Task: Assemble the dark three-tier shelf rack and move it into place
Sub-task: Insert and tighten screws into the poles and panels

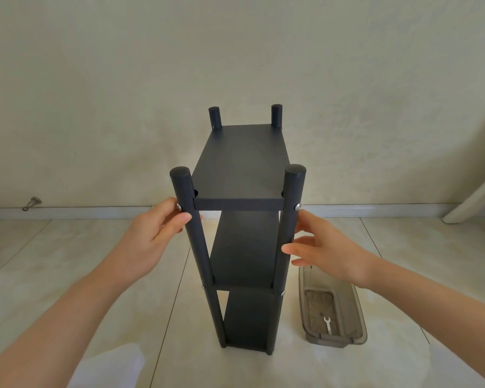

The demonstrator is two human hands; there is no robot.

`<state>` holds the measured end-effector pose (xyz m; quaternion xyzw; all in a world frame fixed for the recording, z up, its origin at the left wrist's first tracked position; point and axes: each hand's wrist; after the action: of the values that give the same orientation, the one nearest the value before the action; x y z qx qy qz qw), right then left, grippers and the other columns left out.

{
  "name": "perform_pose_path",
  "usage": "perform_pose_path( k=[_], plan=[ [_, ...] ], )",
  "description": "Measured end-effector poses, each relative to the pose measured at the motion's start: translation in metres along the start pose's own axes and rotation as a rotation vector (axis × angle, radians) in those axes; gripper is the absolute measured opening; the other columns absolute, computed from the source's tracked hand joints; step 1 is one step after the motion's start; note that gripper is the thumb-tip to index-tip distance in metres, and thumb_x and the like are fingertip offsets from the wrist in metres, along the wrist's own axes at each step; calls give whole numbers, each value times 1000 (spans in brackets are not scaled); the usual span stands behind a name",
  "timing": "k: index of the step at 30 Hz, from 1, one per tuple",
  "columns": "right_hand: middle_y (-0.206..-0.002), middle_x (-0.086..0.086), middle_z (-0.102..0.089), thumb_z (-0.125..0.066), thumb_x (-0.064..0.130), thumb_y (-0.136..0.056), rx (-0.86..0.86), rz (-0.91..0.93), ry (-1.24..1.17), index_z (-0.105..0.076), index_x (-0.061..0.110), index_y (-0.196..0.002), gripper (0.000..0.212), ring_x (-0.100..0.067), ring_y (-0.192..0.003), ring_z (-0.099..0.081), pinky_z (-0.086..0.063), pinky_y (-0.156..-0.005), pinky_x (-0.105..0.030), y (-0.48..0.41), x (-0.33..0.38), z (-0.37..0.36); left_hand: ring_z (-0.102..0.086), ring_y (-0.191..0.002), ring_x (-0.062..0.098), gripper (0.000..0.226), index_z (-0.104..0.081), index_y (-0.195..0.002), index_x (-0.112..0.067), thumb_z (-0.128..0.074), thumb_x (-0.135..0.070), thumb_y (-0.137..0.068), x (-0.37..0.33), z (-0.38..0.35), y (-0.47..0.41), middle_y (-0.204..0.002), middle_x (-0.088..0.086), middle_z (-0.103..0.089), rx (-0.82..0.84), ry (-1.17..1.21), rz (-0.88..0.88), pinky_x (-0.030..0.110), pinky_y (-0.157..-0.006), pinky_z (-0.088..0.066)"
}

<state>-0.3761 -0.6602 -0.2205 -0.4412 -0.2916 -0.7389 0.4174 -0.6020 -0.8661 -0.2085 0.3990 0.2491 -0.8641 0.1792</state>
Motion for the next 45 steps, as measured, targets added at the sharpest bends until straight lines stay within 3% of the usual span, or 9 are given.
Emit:
perform_pose_path(
  k=[3, 7, 10, 13, 21, 25, 29, 35, 45],
  plan=[
    [-122, 3, -60, -63, 17, -95, 25, 37, 61, -52, 26, -130, 37, -20, -103, -66, -59, -89, -40, -3, -4, -1, -67, -106, 15, 40, -64, -112, -14, -45, -44, -93, 1, 2, 1, -108, 2, -73, 24, 52, 21, 32, -91, -57],
    [-107, 15, -66, -65, 18, -94, 96, 30, -3, -60, 36, -111, 25, -8, -96, -68, -57, -76, -19, -7, -8, 7, -69, -108, 10, 20, -67, -113, -20, -65, -31, -97, 7, 6, -3, -111, -5, -74, 85, 125, 119, 30, -91, -54],
    [-97, 21, -71, -68, 13, -92, 114, 29, 60, -66, 35, -100, 23, -1, -93, -68, -53, -73, -13, -10, -8, 8, -68, -108, 4, 23, -70, -111, -28, -70, -14, -94, 19, 2, -3, -112, -17, -73, 332, 31, 246, 28, -96, -51],
    [-99, 15, -73, -70, 14, -90, 105, 20, 116, -71, 32, -98, 20, -1, -95, -68, -52, -81, -14, -14, -9, 7, -64, -110, 0, 19, -69, -112, -30, -69, -21, -95, 25, -11, -5, -117, -20, -68, 435, -35, 387, 28, -93, -55],
    [-96, 14, -76, -69, 8, -90, 69, 38, 84, -69, 25, -102, 21, 0, -93, -69, -49, -77, -6, -19, -4, 23, -66, -104, 0, 11, -73, -103, -30, -64, -26, -98, 22, -17, -24, -107, -18, -71, 379, -31, 377, 26, -89, -55],
    [-98, 8, -76, -64, 5, -93, -22, 76, -78, -63, 25, -113, 27, -3, -96, -70, -53, -74, -12, -23, 1, 25, -68, -104, 3, 12, -68, -108, -31, -60, -30, -100, 11, -15, -36, -107, -16, -73, 260, 25, 345, 31, -92, -53],
    [-97, 16, -76, -60, 9, -97, -136, 101, -164, -58, 33, -118, 32, 0, -94, -70, -53, -67, -11, -30, 10, 26, -69, -102, 9, 12, -62, -112, -29, -57, -28, -101, 0, -21, -49, -101, -10, -76, 115, 132, 320, 32, -86, -57],
    [-105, 11, -74, -58, 14, -98, -258, 82, -232, -54, 25, -137, 41, -13, -102, -70, -59, -84, -29, -39, 20, 29, -69, -98, 12, 10, -62, -110, -24, -58, -25, -101, -12, -32, -60, -94, -9, -75, -27, 211, 289, 26, -69, -60],
    [-104, 7, -76, -59, 11, -97, -261, 151, -283, -57, 29, -133, 40, -14, -101, -70, -59, -89, -38, -40, 26, 34, -68, -99, 18, 22, -57, -122, -25, -59, -27, -101, -17, -38, -61, -107, -1, -70, -117, 170, 295, 34, -73, -61]
  ],
)
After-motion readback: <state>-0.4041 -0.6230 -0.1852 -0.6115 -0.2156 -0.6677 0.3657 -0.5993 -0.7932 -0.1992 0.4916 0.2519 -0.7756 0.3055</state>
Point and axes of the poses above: each hand's wrist, its own y-axis away from the middle knuckle, its own z-axis out of the back of the hand, x = y × z
